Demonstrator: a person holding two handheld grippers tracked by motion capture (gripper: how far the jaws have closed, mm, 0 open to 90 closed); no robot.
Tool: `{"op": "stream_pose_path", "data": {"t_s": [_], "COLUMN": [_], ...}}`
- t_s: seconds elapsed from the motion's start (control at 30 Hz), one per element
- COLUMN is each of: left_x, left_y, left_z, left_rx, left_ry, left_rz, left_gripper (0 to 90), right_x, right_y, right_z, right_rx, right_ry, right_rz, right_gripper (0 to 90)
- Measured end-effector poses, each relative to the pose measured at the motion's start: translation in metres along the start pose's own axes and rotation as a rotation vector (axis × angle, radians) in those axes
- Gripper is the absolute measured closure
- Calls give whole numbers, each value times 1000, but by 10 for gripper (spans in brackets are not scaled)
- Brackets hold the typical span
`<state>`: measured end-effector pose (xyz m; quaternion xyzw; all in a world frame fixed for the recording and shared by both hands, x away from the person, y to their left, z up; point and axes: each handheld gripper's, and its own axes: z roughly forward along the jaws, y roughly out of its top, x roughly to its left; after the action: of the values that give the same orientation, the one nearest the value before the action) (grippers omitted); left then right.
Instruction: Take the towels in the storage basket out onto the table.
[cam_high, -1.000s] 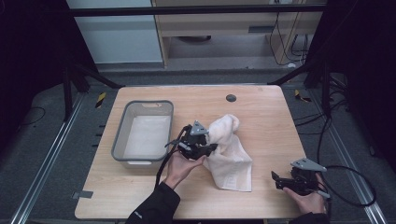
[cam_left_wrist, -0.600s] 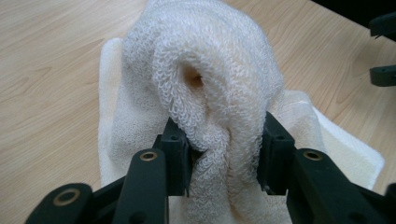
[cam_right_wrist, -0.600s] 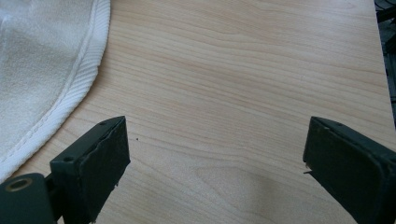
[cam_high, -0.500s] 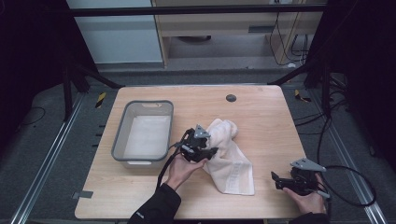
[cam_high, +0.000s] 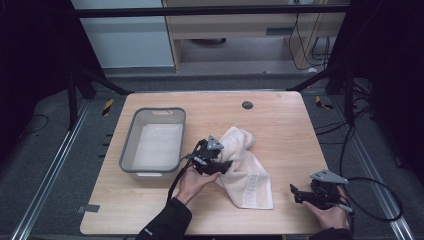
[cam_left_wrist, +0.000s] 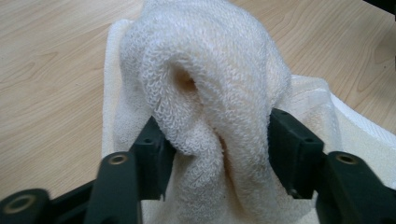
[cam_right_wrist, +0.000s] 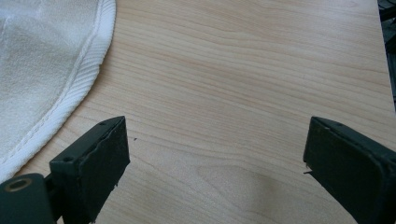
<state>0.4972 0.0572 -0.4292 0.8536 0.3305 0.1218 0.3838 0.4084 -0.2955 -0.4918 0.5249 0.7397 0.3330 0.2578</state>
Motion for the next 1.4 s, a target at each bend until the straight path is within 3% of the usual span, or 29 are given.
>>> {"op": "stream_pose_path", "data": {"t_s": [0.37, 0.53, 0.8, 1.07, 1.4], "left_x": [-1, -1, 5, 13, 26], "left_y": [2, 3, 0, -12, -38], "left_z": [-10, -20, -40, -64, -89], "left_rx": [-21, -32, -45, -53, -79], "left_ry": [29, 35, 27, 48, 72], "left_rz": [23, 40, 33, 40, 20], "left_gripper": [271, 240, 236, 233, 227], "right_x": [0, 0, 0, -1, 0], "right_y": [0, 0, 0, 0, 0], "right_z": [0, 0, 0, 0, 0], "right_rx": [1, 0, 1, -2, 0], "right_ry": [-2, 0, -3, -4, -5], "right_rz": [2, 5, 1, -1, 2], "right_gripper": [64, 63, 58, 56, 52]}}
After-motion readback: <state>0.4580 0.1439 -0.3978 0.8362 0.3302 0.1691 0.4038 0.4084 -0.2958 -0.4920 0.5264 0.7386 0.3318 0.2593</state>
